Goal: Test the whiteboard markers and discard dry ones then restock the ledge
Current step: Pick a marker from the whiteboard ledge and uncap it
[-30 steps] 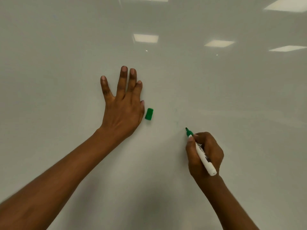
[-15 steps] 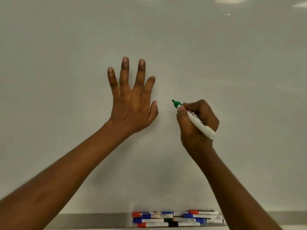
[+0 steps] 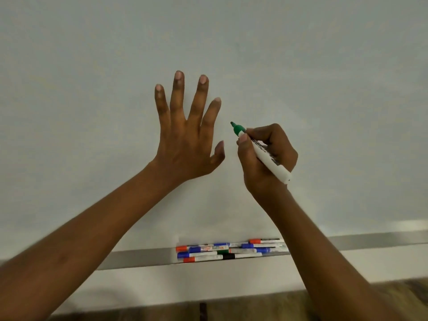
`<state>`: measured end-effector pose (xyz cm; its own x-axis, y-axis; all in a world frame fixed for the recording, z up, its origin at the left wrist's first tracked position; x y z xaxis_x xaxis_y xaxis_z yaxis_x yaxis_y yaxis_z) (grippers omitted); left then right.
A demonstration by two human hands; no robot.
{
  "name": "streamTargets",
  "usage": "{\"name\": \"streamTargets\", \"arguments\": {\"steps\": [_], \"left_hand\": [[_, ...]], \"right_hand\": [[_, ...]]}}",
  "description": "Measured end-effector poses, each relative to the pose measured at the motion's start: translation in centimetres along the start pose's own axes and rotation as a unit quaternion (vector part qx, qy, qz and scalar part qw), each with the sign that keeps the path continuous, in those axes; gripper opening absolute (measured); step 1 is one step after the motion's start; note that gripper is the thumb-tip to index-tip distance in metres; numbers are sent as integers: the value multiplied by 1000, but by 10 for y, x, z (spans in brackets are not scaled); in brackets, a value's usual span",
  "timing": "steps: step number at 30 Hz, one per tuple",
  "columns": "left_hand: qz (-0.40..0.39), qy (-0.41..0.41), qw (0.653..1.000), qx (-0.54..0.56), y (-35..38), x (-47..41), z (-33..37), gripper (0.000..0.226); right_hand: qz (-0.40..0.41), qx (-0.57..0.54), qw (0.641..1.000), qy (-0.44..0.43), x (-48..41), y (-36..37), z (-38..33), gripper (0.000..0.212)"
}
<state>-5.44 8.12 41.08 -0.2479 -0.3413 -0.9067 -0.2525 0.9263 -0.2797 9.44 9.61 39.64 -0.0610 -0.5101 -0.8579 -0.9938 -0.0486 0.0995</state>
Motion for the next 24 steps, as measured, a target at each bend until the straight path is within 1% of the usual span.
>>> {"name": "streamTargets", "arguments": {"steps": [3,9,15,18,22,24], "left_hand": [[0,-5,1000,13,0,4,11,65],[-3,0,999,49,1,10,38,65],[1,-4,995,96,-2,24,69,69],[-5,-13,992,124,-4,32,84,70],[-20,-10,988,150,-7,42,105,66],[-30,-7,985,170,-7,48,116,59]], "right_hand": [[7,19,1000,19,6,-8,2,27],[25,69,996,47,22,-32,4,23],[38,111,992,54,43,-55,6,23],[39,132,990,33,56,-67,3,24],[43,163,985,30,72,-85,2,26],[49,184,981,36,80,-95,3,26]]}}
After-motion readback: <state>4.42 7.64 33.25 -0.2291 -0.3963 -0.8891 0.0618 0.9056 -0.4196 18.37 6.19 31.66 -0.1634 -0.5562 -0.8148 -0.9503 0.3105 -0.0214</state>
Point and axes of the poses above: each hand's wrist, its own x-axis away from the middle knuckle, its own y-axis out of the palm, z = x × y, the point moved 5 cm from there along -x, towards the middle knuckle, and after that the axes turned 11 degrees about -x, right-handed, at the moved point
